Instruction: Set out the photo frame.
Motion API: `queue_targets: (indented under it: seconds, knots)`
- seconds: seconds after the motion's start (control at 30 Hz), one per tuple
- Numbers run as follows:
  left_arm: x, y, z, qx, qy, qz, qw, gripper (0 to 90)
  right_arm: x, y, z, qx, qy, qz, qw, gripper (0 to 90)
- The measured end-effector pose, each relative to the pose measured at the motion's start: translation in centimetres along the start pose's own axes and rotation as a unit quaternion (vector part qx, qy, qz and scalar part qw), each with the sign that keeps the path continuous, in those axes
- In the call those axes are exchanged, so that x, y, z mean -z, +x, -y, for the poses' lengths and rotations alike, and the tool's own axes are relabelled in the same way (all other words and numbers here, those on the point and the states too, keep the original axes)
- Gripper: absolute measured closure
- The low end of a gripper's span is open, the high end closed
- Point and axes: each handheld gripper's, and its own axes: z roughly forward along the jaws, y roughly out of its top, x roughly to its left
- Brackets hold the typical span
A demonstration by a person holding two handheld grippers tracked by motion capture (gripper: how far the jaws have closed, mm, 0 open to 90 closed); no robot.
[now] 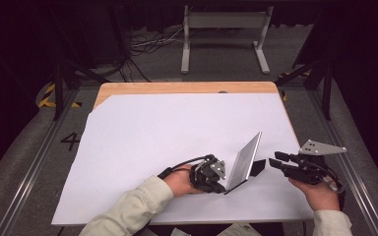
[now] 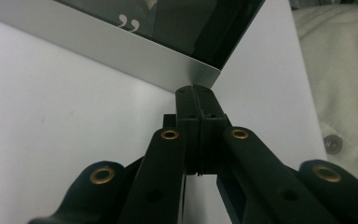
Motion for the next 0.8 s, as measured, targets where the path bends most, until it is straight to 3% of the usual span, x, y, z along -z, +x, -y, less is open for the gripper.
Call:
queue_targets:
  seconds: [0.73, 0.8]
  knots:
    - [-2.9, -1.1, -3.3, -0.02, -0.012, 0.033, 0.9992, 90.0, 1.5, -0.5, 0.7, -0.018, -0.007, 0.017, 0.9997, 61.6]
    - [-3.3, -1.1, -3.7, -0.014, -0.018, 0.034, 0.9991, 90.0, 1.8, -0.5, 0.9, -0.021, -0.007, 0.018, 0.9996, 61.8]
